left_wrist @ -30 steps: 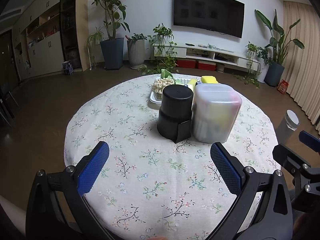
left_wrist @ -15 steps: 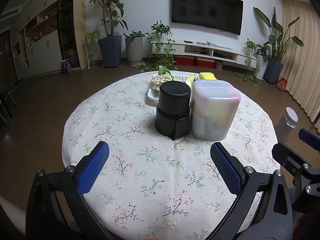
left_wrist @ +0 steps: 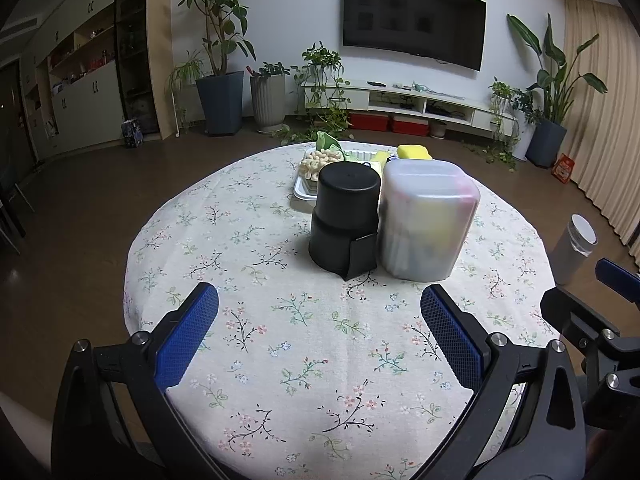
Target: Organize soft objects
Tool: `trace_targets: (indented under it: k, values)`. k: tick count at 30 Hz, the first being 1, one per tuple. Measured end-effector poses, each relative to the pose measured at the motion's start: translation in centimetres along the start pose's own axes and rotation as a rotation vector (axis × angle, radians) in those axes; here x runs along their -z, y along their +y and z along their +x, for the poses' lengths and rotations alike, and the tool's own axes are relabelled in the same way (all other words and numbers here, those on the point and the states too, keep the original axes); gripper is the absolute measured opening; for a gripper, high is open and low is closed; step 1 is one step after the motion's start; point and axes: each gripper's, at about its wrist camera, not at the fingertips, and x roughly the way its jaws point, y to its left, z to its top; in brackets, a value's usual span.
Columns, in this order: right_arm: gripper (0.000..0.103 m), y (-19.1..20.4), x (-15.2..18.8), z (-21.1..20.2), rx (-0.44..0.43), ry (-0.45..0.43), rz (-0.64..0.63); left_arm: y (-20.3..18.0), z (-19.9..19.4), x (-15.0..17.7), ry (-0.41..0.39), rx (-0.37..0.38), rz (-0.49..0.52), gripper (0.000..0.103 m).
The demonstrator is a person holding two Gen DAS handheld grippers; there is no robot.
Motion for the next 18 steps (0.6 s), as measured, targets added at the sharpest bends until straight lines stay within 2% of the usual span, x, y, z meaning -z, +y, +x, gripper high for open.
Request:
trace_targets:
  k: [18]
  values:
    - [0.103, -0.18, 0.29, 0.24, 0.005, 0.002, 0.001, 0.28, -0.47, -0.08, -0.014, -0.016, -0.003, 0.103]
